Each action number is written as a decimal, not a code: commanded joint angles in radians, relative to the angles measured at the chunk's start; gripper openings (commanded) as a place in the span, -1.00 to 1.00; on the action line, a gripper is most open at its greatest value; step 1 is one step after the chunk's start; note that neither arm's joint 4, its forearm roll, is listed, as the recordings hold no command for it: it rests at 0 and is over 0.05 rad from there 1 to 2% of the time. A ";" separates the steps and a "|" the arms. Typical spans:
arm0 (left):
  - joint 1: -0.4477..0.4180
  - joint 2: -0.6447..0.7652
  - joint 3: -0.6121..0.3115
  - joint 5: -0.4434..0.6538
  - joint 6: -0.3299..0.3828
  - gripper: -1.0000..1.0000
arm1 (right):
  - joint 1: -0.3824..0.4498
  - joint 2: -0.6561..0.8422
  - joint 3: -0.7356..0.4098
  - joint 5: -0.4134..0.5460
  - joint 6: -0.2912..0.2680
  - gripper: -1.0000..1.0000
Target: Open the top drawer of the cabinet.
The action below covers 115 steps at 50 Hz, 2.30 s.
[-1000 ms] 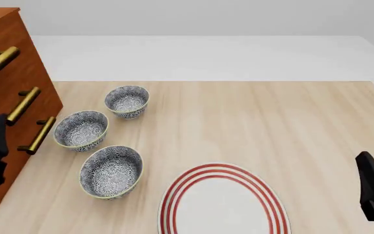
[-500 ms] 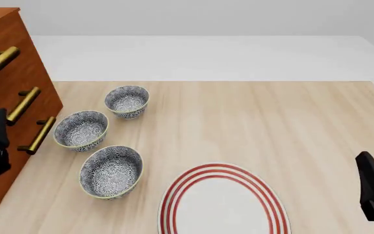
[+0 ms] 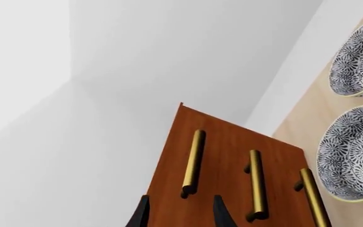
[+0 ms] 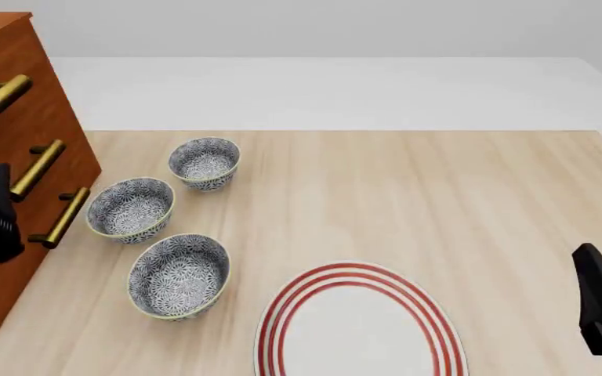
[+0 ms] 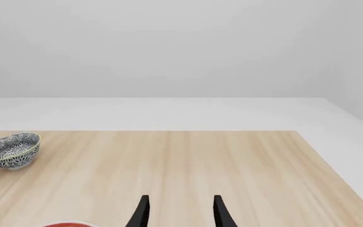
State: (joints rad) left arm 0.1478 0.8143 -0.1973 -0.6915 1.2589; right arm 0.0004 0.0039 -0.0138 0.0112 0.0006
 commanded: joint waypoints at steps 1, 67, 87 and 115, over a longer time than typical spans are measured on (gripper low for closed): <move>0.008 0.066 -0.008 -0.063 0.027 1.00 | 0.000 0.000 0.000 0.000 0.000 1.00; 0.079 0.236 -0.130 -0.040 0.093 1.00 | 0.000 0.000 0.000 0.000 0.000 1.00; 0.093 0.270 -0.170 -0.029 0.082 1.00 | 0.000 0.000 0.000 0.000 0.000 1.00; 0.079 0.356 -0.204 -0.071 0.095 1.00 | 0.000 0.000 0.000 0.000 0.000 1.00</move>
State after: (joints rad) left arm 0.2327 1.1434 -0.3915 -0.7490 1.3468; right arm 0.0003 0.0038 -0.0138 0.0112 0.0006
